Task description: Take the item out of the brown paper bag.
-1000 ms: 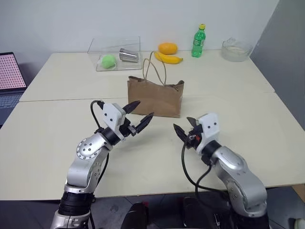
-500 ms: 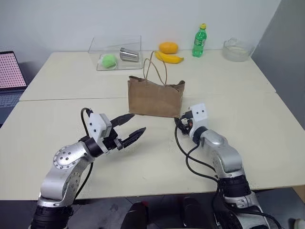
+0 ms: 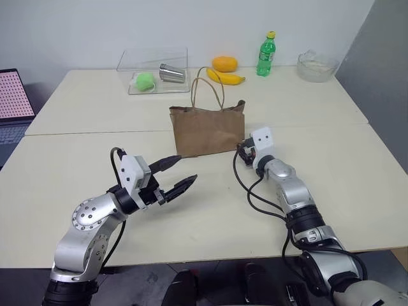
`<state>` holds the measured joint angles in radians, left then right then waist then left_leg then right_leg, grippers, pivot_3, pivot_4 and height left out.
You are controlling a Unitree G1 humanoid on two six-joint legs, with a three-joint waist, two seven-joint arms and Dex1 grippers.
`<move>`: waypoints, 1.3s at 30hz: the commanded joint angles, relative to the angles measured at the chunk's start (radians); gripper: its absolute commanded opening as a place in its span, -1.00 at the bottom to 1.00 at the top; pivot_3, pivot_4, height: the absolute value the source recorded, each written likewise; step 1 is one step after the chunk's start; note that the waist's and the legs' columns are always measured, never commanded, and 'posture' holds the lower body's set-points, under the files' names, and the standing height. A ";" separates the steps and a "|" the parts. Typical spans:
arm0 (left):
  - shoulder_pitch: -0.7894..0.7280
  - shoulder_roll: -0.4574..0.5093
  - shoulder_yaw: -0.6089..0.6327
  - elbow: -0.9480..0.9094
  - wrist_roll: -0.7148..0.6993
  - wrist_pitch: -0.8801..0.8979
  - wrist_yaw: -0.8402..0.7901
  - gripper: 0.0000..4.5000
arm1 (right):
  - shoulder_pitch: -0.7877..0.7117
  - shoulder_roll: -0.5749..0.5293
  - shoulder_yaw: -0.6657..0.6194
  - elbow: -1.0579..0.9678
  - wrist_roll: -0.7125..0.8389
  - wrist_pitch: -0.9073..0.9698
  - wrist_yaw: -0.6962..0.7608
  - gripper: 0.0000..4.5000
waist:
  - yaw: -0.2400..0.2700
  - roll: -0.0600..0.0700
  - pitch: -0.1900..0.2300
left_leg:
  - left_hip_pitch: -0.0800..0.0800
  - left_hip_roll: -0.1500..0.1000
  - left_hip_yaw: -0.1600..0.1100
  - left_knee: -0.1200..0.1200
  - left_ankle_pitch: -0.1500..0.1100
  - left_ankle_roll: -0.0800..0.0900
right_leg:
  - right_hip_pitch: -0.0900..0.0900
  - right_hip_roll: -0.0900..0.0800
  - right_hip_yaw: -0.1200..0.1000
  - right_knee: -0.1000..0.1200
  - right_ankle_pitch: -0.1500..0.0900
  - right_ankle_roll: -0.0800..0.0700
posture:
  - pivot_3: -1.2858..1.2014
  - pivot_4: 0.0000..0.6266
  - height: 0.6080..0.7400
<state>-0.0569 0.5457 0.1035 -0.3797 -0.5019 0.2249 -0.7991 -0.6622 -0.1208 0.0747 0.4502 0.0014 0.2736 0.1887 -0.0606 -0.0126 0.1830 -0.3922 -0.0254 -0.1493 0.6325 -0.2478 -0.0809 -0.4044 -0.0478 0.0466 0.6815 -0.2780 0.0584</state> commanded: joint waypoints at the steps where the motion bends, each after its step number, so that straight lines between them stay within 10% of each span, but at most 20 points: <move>1: -0.020 -0.005 0.001 -0.007 0.006 -0.027 -0.003 0.51 | -0.017 -0.002 -0.017 -0.048 0.010 -0.008 0.010 0.35 | 0.000 0.000 0.000 | 0.000 0.000 0.000 0.000 0.000 0.000 | 0.000 0.000 0.000 0.000 0.000 0.000 | 0.03 -0.52 1.00; 13: -0.175 -0.044 0.008 0.142 0.100 -0.069 0.093 0.51 | 0.383 -0.187 0.061 -0.987 0.248 0.274 0.335 0.35 | 0.008 0.000 0.000 | -0.002 0.000 -0.002 0.000 0.000 0.000 | 0.000 0.000 -0.001 -0.001 0.000 0.000 | 0.03 -0.52 1.00; 17: -0.237 -0.063 0.024 0.233 0.141 -0.097 0.152 0.14 | 0.493 -0.210 0.029 -1.203 0.295 0.346 0.279 0.37 | 0.004 -0.001 0.000 | 0.000 0.002 -0.002 0.000 0.000 0.000 | 0.000 0.002 -0.001 -0.001 0.000 0.000 | 0.03 -0.52 1.00; 25: -0.582 -0.073 0.025 0.584 0.221 -0.169 0.211 -0.97 | 0.490 -0.213 0.026 -1.317 0.282 0.428 0.180 0.37 | 0.011 -0.002 -0.001 | -0.001 0.001 -0.004 0.002 0.000 0.000 | 0.001 0.002 -0.002 0.000 0.000 0.000 | 0.03 -0.52 1.00; 33: -1.126 -0.042 -0.074 1.392 0.447 -0.327 0.229 -0.97 | 0.430 -0.252 -0.007 -1.382 0.315 0.518 0.160 0.37 | 0.006 -0.003 -0.001 | -0.004 -0.001 -0.005 0.003 0.000 0.000 | 0.000 0.002 -0.004 -0.001 0.000 0.000 | 0.03 -0.52 1.00; 39: -1.329 -0.062 -0.166 1.662 0.595 -0.298 0.202 -0.97 | 0.418 -0.269 -0.049 -1.411 0.360 0.573 0.151 0.37 | 0.001 -0.004 0.000 | -0.006 -0.001 -0.007 0.003 0.000 0.000 | -0.001 0.002 -0.005 -0.001 0.000 0.001 | 0.03 -0.52 1.00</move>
<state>-1.3484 0.4827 -0.0408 1.2632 0.0546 -0.0691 -0.5686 -0.2317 -0.3843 0.0507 -0.9040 0.3412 0.8430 0.3456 -0.0591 -0.0162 0.1828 -0.3983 -0.0268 -0.1558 0.6357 -0.2479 -0.0807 -0.4054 -0.0458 0.0416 0.6801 -0.2784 0.0592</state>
